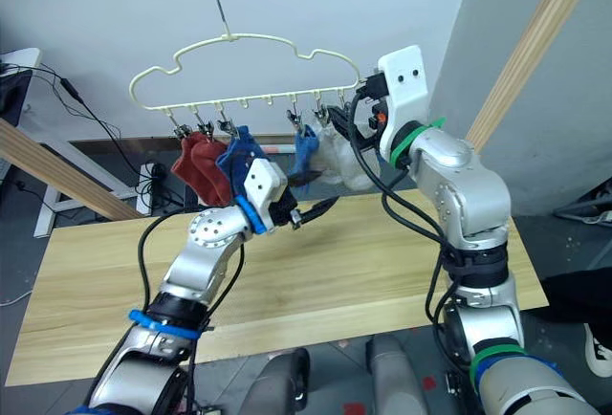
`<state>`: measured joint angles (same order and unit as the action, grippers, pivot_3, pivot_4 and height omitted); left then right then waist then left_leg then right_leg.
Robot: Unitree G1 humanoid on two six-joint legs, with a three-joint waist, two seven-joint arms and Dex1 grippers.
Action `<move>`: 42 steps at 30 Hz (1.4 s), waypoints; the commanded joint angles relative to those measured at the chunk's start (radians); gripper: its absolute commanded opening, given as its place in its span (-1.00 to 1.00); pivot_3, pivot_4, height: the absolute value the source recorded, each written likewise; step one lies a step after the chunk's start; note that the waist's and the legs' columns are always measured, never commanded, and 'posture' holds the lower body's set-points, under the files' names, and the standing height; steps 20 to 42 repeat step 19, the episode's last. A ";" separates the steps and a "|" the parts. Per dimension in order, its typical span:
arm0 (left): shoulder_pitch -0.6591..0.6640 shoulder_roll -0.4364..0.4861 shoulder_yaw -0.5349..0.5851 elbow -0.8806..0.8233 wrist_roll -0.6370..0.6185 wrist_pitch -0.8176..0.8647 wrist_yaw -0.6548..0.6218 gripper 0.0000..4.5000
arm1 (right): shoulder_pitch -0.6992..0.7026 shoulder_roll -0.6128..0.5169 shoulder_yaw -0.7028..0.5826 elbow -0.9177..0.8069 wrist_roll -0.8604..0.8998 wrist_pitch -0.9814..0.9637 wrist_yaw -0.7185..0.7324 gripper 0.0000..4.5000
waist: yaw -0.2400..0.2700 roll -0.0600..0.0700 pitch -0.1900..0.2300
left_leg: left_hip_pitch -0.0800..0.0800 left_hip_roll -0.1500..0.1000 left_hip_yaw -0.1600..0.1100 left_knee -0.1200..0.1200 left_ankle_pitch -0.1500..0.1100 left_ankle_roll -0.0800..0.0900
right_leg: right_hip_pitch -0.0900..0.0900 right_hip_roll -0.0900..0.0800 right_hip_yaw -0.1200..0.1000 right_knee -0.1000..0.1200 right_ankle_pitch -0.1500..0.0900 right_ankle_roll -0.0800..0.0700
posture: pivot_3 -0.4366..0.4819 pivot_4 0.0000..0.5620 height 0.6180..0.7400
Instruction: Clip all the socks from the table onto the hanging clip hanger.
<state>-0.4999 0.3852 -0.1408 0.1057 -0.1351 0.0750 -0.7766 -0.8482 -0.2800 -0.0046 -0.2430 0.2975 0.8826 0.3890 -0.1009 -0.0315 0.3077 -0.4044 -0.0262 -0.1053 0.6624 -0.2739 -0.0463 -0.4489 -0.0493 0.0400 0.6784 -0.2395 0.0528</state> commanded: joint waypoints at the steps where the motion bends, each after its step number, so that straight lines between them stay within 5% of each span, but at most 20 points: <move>1: 0.053 0.110 0.095 -0.180 -0.085 0.174 -0.035 0.31 | 0.038 -0.136 0.044 -0.105 0.015 -0.056 0.149 1.00 | 0.000 0.000 0.001 | 0.000 0.000 0.000 0.000 0.000 0.000 | 0.000 0.000 0.000 0.000 0.000 0.000 | -0.23 0.17 1.00; 8: 0.263 0.419 0.328 -0.323 -0.053 0.341 -0.012 0.31 | 0.123 -0.376 -0.013 -0.098 0.063 -0.164 0.374 1.00 | 0.001 0.002 0.009 | 0.000 0.003 0.000 -0.001 0.000 0.000 | 0.000 0.003 0.001 -0.001 0.000 0.000 | -0.11 0.19 1.00; 14: 0.292 0.532 0.466 -0.202 -0.072 0.308 -0.032 0.31 | 0.154 -0.466 -0.029 -0.041 0.043 -0.276 0.457 1.00 | 0.024 0.002 0.017 | 0.001 0.003 0.001 -0.001 0.000 0.000 | 0.000 0.004 0.000 -0.001 -0.001 0.000 | -0.06 0.17 1.00; 42: 0.282 0.550 0.505 -0.151 -0.125 0.309 -0.073 0.31 | 0.175 -0.502 -0.042 -0.027 0.053 -0.328 0.497 1.00 | 0.039 0.002 0.018 | -0.001 0.003 0.000 -0.001 0.000 0.000 | 0.000 0.003 0.000 -0.004 0.000 0.000 | -0.06 0.16 1.00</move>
